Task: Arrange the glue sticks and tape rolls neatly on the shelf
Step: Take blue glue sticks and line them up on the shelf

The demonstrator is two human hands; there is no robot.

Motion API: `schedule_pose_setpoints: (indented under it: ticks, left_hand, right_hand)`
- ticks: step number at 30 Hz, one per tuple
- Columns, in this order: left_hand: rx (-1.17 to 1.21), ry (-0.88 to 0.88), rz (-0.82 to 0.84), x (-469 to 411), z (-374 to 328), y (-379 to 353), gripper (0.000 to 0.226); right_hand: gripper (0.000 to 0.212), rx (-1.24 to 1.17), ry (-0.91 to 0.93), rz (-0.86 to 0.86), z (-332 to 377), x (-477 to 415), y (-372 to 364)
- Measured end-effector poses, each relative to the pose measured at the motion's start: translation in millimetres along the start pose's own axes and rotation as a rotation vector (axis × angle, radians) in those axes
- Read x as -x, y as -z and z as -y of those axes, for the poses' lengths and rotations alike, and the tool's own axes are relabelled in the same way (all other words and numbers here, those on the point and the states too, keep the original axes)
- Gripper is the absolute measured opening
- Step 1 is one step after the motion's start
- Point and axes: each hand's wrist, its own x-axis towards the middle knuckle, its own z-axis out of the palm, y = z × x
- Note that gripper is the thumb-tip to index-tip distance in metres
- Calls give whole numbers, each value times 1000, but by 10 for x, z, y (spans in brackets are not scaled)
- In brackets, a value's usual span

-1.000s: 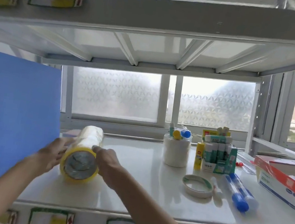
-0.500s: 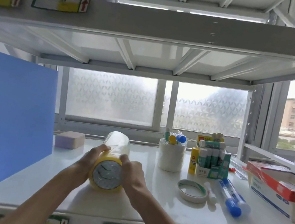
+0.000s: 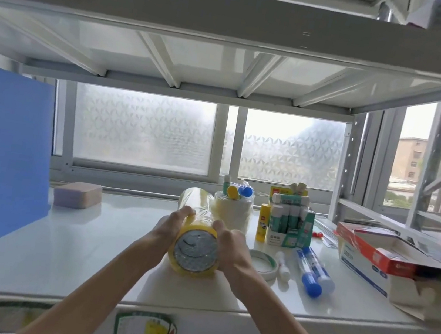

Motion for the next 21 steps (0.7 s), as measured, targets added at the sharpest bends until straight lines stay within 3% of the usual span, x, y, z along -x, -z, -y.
schedule_pose_setpoints:
  ticks: [3,5,7,9,11,13,17,21]
  left_hand:
    - [-57,17,-7,69,-55,15,63]
    - [-198,-49,-130,199,-124,-13,63]
    - [-403,-325,-436,410,-192,-108,53]
    - [-394,-715,-518,751,-285,-306,30]
    - [-524,-925,-304,932,-326,-580,25]
    - [-782,-930,-13,889,-274,-913,31]
    - [-1003,-809,346,434,-168,-1532,49]
    - [-1113,-754,541,149,-228,-1840,43]
  right_hand:
    - [39,123,53,18,63,87,88]
    - [44,277,159,-19,107,176,187]
    - [48,427,304,-145,139,288,403]
    - [38,488,391,-335,174,388,762]
    - [26,581,382,-535,166,427,1218]
    - [26,730,242,-635,82,380,1617]
    - [35,903,-144,-462,-207,245,1875]
    - [43,828,-203,-339,-257,178,1833]
